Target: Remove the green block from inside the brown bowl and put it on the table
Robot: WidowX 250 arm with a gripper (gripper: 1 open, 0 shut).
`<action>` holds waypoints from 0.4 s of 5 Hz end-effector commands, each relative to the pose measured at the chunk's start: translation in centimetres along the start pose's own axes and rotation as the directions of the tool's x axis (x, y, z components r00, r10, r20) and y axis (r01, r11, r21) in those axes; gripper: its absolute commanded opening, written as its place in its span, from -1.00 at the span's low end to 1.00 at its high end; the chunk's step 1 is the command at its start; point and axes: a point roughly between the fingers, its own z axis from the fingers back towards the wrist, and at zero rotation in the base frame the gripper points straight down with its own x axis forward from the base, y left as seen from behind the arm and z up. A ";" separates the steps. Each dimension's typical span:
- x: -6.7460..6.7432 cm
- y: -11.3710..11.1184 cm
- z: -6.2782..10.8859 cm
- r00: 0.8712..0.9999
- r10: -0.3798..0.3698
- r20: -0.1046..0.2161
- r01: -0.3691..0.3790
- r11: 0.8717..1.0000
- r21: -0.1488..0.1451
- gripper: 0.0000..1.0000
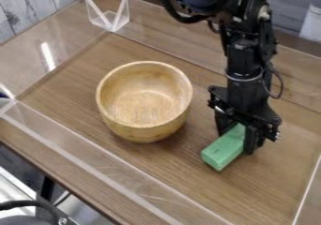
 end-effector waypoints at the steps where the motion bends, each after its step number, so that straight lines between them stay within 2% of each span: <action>1: 0.4 0.8 0.3 1.000 0.005 0.015 -0.005 1.000 0.006 -1.00; 2: 0.4 1.2 0.2 1.000 0.010 0.012 -0.010 1.000 0.007 -1.00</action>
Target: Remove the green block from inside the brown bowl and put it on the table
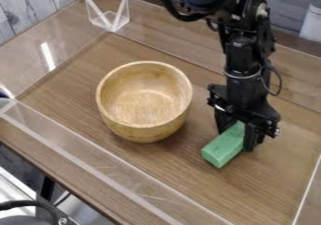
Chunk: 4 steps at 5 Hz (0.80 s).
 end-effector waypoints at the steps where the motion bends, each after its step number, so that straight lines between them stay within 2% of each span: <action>1: 0.1 0.9 0.0 1.000 0.005 0.001 -0.005 1.000 0.007 -1.00; 4: -0.1 1.6 -0.5 1.000 0.019 -0.022 -0.019 1.000 0.009 -1.00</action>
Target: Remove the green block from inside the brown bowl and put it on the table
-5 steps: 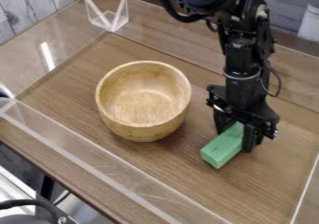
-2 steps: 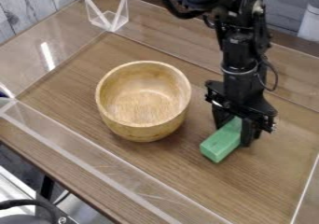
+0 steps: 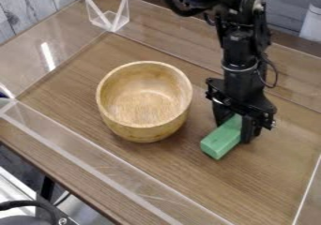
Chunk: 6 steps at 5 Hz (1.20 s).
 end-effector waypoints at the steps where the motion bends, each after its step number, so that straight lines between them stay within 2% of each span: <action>1: -0.3 1.1 -0.3 1.000 0.013 -0.017 -0.013 1.000 0.006 -1.00; 3: -0.6 1.3 -0.3 0.999 0.014 -0.036 -0.014 1.000 0.004 -1.00; 4: -0.6 1.3 -0.1 0.999 0.019 -0.041 -0.019 1.000 0.004 1.00; 5: -0.8 1.4 0.6 0.999 0.025 -0.040 -0.025 1.000 0.001 1.00; 6: -1.0 1.6 2.1 0.999 0.034 -0.020 -0.034 0.999 -0.001 1.00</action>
